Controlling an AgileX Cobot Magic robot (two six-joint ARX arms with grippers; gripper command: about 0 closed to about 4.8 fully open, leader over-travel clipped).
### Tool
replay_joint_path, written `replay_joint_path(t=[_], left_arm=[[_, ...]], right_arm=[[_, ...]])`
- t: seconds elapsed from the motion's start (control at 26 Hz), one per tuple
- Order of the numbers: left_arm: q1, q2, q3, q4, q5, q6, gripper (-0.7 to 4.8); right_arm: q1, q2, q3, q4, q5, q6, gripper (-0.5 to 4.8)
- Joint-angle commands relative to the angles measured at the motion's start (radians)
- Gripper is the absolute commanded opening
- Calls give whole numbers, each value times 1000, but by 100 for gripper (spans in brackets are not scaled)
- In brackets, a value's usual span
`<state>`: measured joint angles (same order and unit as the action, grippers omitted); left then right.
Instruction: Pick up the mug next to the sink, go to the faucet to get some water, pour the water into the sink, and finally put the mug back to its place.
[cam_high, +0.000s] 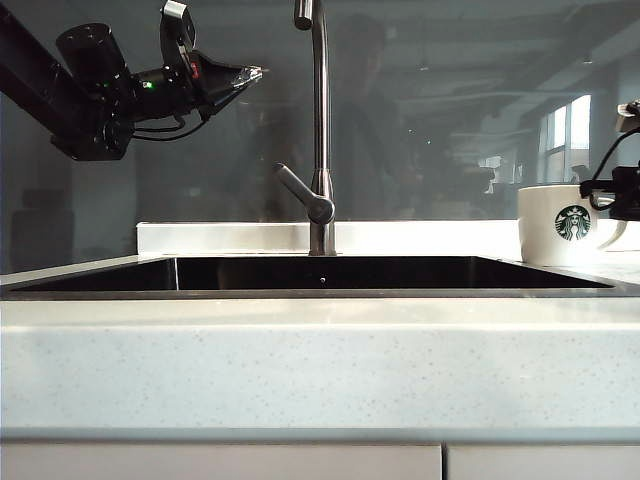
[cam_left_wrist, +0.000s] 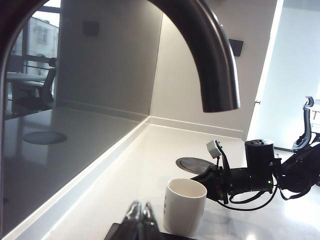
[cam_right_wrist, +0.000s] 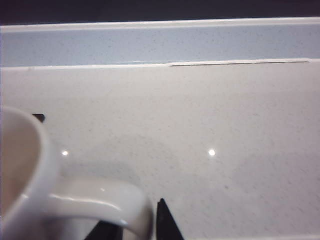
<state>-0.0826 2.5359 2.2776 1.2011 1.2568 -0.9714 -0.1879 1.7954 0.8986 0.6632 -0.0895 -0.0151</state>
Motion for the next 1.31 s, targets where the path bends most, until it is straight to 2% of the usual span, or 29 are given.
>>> replay_joint_path(t=[0.04, 0.27, 0.39, 0.54, 0.65, 0.77, 1.04, 1.19, 1.27, 1.31], left_arm=[[0, -11, 3, 13, 2, -8, -4], [0, -11, 3, 12, -7, -11, -4], [2, -13, 4, 22, -3, -106, -3], [-1, -24, 3, 171, -5, -216, -2], [-7, -49, 3, 236, -3, -290, -1], [-7, -90, 3, 241, 49, -318, -1], [-7, -233, 3, 248, 134, -351, 3], [-7, -275, 3, 247, 167, -339, 0], [-5, -279, 3, 246, 187, -407, -2], [-3, -279, 3, 246, 188, -472, -3]], right_arm=[[-5, -40, -27, 0, 0, 3, 100], [-5, -119, -113, -2, -7, 4, 99], [-2, -258, -197, -14, -51, 16, 96], [0, -410, -229, -98, -142, 37, -9], [1, -512, -230, -176, -158, 70, -9], [3, -609, -233, -229, -161, 112, -9], [27, -837, -239, -413, -158, 120, -9], [26, -877, -239, -448, -159, 120, -9], [26, -878, -239, -451, -159, 120, -9], [26, -877, -239, -451, -158, 120, -9]])
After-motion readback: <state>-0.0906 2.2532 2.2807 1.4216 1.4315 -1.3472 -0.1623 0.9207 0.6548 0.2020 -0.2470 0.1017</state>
